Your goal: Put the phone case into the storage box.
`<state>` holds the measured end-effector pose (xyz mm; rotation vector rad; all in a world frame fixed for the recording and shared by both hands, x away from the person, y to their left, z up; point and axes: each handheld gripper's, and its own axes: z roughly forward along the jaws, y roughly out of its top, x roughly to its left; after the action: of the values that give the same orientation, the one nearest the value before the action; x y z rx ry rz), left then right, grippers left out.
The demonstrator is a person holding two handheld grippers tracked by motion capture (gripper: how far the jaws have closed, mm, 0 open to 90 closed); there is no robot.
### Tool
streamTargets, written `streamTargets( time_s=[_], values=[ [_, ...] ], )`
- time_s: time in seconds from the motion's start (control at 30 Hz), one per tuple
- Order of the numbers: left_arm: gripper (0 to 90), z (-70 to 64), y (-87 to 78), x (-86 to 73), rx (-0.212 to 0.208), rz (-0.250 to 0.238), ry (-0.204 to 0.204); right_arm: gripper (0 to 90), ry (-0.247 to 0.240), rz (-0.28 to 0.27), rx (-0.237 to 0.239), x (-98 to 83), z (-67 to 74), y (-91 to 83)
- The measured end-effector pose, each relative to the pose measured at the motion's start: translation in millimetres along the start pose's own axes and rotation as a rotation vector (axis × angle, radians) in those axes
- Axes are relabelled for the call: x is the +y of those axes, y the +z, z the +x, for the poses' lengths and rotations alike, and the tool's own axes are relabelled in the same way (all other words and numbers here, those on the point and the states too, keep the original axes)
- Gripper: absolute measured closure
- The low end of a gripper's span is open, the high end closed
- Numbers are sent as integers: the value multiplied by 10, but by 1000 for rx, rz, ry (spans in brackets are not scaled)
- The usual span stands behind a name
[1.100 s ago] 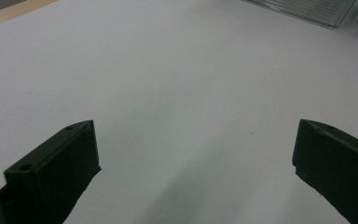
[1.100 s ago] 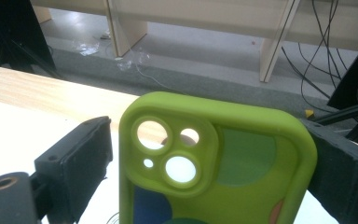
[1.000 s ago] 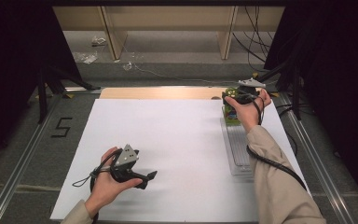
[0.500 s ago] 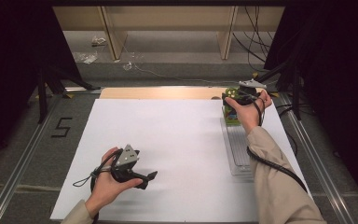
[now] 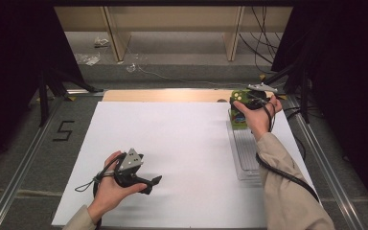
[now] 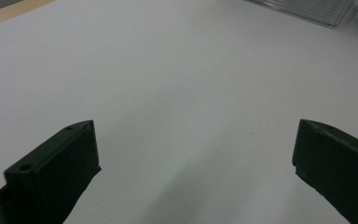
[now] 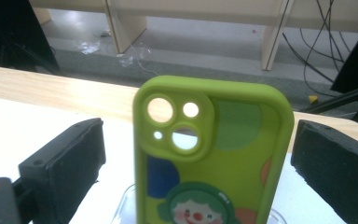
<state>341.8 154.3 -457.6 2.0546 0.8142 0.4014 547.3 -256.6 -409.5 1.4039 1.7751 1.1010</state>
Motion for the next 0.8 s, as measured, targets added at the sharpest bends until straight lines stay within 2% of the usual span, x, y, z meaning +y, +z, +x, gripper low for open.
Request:
streamTargets(
  time_s=[0.3, 0.8],
  values=[
    [0, 9, -6, 0, 2, 2, 1, 46, 13, -3, 18, -43, -1, -120],
    [0, 9, -15, 1, 5, -4, -2, 62, -26, -20, 44, -116, 48, -349]
  ],
)
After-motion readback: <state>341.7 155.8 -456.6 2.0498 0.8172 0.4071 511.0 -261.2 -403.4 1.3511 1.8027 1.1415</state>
